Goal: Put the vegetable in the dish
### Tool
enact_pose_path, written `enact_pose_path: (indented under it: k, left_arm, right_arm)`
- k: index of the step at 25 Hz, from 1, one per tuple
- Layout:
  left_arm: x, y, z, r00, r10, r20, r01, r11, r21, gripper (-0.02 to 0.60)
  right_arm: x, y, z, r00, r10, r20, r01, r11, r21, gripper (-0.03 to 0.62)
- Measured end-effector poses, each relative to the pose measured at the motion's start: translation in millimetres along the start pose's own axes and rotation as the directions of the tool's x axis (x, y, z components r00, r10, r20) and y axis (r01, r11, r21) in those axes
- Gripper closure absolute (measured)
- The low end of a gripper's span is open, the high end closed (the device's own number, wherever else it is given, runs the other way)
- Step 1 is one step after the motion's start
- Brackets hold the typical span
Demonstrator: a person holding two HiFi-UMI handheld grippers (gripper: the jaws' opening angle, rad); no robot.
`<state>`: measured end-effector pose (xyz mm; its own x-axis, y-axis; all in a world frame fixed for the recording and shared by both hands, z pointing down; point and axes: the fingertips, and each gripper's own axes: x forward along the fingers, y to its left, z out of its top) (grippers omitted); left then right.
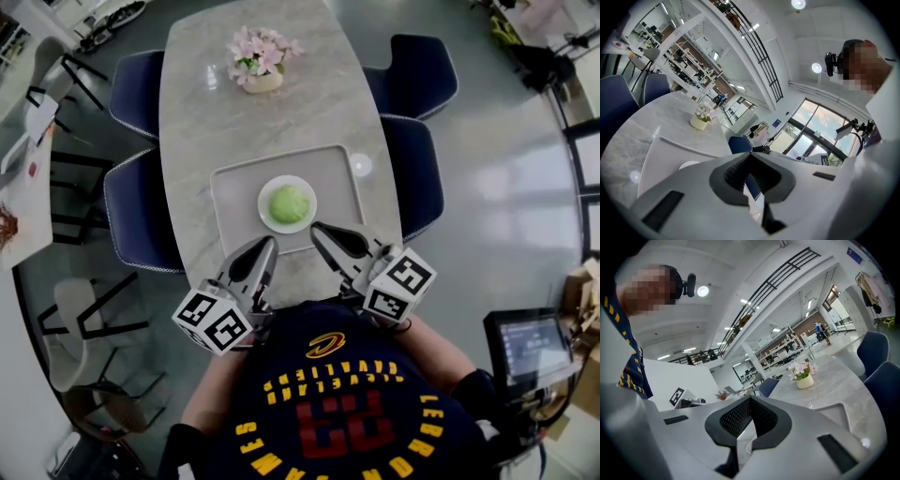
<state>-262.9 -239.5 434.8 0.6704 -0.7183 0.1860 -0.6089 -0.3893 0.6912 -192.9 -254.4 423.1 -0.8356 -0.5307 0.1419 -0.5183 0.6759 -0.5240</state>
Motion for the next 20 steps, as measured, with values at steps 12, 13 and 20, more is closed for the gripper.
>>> enact_pose_path:
  k: [12,13,20]
  left_arm:
    - [0.2,3.2,-5.9,1.0,0.013,-0.013,-0.013,1.0,-0.009,0.581]
    - [0.2,2.8,-6.0,1.0,0.013,-0.014,-0.013,1.0,-0.008,0.581]
    - [2.0,6.4,-6.6,1.0,0.012,-0.016,-0.012,1.0,-0.004,0.581]
  right_arm:
    - [-0.9,0.9,-8.7,1.0,0.003,-0.011,-0.002,1.0,0.012,0.589]
    - [-1.2,0.9,-8.6,1.0,0.001,-0.01,-0.001,1.0,0.012,0.589]
    - [1.7,-1.7,-10.2,1.0,-0.002,-0.007,0.002,1.0,0.017,0.589]
